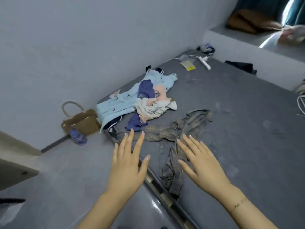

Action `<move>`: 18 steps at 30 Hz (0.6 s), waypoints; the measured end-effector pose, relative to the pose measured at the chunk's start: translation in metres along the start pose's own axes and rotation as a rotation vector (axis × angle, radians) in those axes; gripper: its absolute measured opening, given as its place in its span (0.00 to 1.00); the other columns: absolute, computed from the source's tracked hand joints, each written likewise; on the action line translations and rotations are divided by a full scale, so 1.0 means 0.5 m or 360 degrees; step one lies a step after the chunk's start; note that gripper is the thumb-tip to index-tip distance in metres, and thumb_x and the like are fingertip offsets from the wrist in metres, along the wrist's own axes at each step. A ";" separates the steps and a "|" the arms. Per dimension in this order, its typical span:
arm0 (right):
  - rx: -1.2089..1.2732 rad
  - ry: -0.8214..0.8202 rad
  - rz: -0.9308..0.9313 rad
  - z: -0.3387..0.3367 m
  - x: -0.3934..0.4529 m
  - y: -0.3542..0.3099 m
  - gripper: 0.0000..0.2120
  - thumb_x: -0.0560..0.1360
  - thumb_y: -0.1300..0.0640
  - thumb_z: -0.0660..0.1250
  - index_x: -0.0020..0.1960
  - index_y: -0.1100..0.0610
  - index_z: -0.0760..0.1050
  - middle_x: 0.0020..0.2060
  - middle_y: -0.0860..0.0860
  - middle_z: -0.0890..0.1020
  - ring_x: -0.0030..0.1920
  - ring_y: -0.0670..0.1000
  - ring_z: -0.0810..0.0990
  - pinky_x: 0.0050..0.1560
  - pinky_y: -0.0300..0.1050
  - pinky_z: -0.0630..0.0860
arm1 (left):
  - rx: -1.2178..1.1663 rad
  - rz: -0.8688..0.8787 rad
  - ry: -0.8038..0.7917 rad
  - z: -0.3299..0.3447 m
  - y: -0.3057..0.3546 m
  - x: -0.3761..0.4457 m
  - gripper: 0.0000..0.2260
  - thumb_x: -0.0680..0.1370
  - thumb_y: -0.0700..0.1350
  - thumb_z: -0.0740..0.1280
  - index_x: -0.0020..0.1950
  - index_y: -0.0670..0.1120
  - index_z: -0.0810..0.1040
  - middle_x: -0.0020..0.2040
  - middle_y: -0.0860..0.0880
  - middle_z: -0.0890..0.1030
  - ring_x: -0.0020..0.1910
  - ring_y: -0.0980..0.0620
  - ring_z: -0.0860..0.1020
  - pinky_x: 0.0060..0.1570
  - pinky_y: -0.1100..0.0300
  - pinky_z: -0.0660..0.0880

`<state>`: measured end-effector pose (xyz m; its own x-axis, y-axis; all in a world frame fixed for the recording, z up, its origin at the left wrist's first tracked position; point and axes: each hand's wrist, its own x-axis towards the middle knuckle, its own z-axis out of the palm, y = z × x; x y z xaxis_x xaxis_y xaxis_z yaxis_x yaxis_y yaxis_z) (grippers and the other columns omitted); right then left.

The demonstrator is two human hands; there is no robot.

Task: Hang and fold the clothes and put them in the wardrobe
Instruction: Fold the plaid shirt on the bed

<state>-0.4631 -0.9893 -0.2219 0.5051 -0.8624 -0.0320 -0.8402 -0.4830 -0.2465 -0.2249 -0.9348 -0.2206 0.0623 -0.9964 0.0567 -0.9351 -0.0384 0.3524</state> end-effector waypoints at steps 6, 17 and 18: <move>0.0217 -0.0145 0.0356 0.094 0.071 0.144 0.27 0.83 0.42 0.51 0.79 0.47 0.51 0.78 0.44 0.51 0.78 0.46 0.51 0.76 0.41 0.45 | -0.0097 0.0171 -0.0381 0.181 0.017 0.202 0.28 0.81 0.61 0.48 0.77 0.60 0.39 0.79 0.54 0.39 0.78 0.53 0.41 0.77 0.50 0.44; 0.0900 0.0010 0.1291 0.430 0.432 0.428 0.22 0.79 0.50 0.65 0.70 0.58 0.70 0.64 0.55 0.75 0.64 0.54 0.73 0.58 0.41 0.67 | -0.0093 0.0431 -0.0963 0.628 -0.068 0.656 0.25 0.83 0.53 0.56 0.79 0.55 0.54 0.80 0.51 0.50 0.78 0.48 0.50 0.75 0.47 0.54; 0.0909 0.0044 0.1370 0.468 0.473 0.455 0.22 0.79 0.49 0.65 0.70 0.57 0.70 0.64 0.55 0.75 0.63 0.55 0.74 0.56 0.43 0.68 | -0.0053 0.0452 -0.0982 0.672 -0.071 0.689 0.25 0.83 0.52 0.56 0.79 0.56 0.53 0.80 0.51 0.49 0.78 0.48 0.49 0.74 0.47 0.53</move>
<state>-0.4890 -1.2677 -0.5120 -0.2336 -0.8887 -0.3946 -0.6922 0.4370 -0.5743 -0.2875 -1.3017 -0.5275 -0.4037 -0.8283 -0.3884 -0.8740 0.2237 0.4315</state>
